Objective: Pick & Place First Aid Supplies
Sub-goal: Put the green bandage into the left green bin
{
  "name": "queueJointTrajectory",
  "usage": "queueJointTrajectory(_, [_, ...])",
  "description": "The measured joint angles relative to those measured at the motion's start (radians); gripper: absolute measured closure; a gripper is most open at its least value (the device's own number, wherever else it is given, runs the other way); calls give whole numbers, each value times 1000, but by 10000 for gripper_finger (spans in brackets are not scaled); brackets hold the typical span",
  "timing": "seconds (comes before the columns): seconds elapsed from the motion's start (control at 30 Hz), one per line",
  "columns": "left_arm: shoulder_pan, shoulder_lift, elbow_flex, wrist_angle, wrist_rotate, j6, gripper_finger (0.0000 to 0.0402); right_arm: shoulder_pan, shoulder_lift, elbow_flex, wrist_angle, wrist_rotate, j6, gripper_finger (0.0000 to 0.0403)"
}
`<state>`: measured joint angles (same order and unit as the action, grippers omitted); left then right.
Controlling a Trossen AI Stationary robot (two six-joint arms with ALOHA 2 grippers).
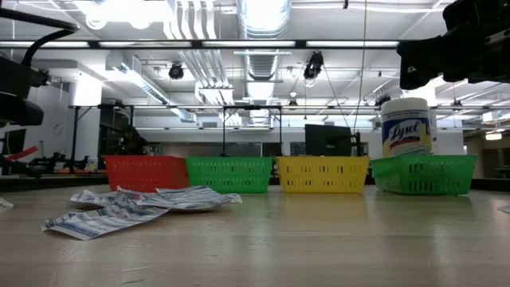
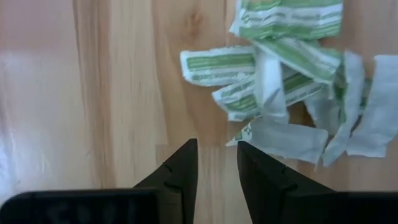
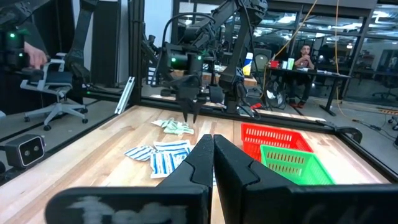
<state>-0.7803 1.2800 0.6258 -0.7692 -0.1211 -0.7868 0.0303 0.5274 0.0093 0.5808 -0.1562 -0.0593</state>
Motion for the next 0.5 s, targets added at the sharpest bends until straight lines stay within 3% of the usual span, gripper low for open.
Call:
queueJointTrajectory(0.23, [0,0,-10,47,1,27,293,0,0,0,0,0,0,394])
queueJointTrajectory(0.5, [0,-15,8,-67,105,-69,293,0,0,0,0,0,0,394])
